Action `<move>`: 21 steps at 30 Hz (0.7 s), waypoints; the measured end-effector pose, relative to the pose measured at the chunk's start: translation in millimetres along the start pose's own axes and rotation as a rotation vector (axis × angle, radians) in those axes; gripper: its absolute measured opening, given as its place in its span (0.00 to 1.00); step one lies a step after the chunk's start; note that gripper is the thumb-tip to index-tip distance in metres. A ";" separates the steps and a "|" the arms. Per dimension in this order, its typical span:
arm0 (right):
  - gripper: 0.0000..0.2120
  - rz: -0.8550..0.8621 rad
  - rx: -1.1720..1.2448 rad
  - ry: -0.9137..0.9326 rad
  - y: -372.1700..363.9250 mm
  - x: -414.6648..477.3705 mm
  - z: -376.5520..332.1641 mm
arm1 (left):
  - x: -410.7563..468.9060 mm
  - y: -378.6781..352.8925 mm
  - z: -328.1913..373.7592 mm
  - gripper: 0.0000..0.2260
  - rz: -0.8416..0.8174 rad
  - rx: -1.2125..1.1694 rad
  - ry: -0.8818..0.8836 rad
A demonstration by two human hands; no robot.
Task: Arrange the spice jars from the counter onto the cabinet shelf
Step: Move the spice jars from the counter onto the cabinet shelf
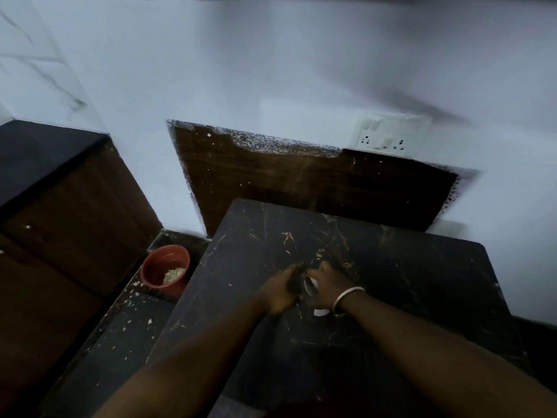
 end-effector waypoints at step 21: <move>0.12 1.129 1.291 0.424 235.7 -218.0 -11.9 | -58.2 14.9 307.8 0.19 0.178 -0.969 -0.743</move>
Point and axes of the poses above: each hand's wrist, its own x-axis towards the middle knuckle, its own y-axis out of the back of the hand, z = x × y, the point moved 1 cm from there along x, towards the middle knuckle, and after that the axes turned 1 degree about z, right-handed, at the moved point
